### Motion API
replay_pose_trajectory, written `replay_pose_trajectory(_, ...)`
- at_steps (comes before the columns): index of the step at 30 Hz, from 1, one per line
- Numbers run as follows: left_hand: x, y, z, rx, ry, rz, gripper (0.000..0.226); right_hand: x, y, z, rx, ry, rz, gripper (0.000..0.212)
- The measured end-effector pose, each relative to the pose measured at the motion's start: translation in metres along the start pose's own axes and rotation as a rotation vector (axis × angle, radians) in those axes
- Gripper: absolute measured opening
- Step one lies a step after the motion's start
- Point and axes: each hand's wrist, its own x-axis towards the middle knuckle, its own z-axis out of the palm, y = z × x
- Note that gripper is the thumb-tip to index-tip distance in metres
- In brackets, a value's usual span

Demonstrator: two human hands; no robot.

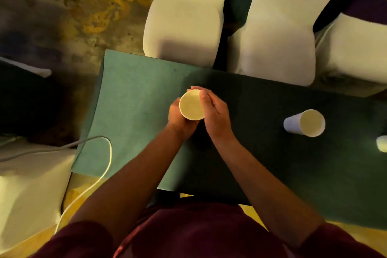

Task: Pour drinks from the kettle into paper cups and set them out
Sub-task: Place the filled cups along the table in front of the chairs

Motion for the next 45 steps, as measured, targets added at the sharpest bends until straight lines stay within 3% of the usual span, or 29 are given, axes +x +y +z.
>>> replay_pose_trajectory(4,0.016,0.023,-0.004,0.069,0.024,-0.029,0.027,0.012,0.003,0.016,-0.027,0.046,-0.001,0.035)
replay_pose_trajectory(8,0.028,0.035,-0.011,0.267,0.078,-0.009,0.017,0.020,0.010,0.025,-0.052,0.088,0.007,0.035)
replay_pose_trajectory(11,0.037,0.049,-0.020,0.702,0.126,0.110,0.007,0.021,0.015,0.033,-0.068,0.097,0.035,0.034)
replay_pose_trajectory(13,0.038,0.059,-0.027,1.010,0.097,0.279,0.014,0.020,0.016,0.039,-0.073,0.109,0.049,0.033)
replay_pose_trajectory(19,0.032,0.084,-0.034,0.992,0.100,0.439,0.025,0.014,0.019,0.048,-0.123,0.121,0.084,0.034)
replay_pose_trajectory(30,0.018,0.076,-0.041,0.976,0.100,0.403,0.025,0.006,0.020,0.044,-0.190,0.098,0.140,0.035)
replay_pose_trajectory(36,0.005,0.086,-0.048,0.832,0.177,0.378,0.027,0.004,0.000,0.038,-0.065,0.166,0.142,0.038)
replay_pose_trajectory(41,-0.029,0.095,-0.036,0.812,0.259,0.517,0.025,-0.015,-0.036,0.012,-0.073,0.168,0.056,0.039)
replay_pose_trajectory(45,-0.063,0.088,0.012,0.717,0.202,0.628,0.024,-0.037,-0.067,-0.025,-0.123,0.131,0.008,0.043)
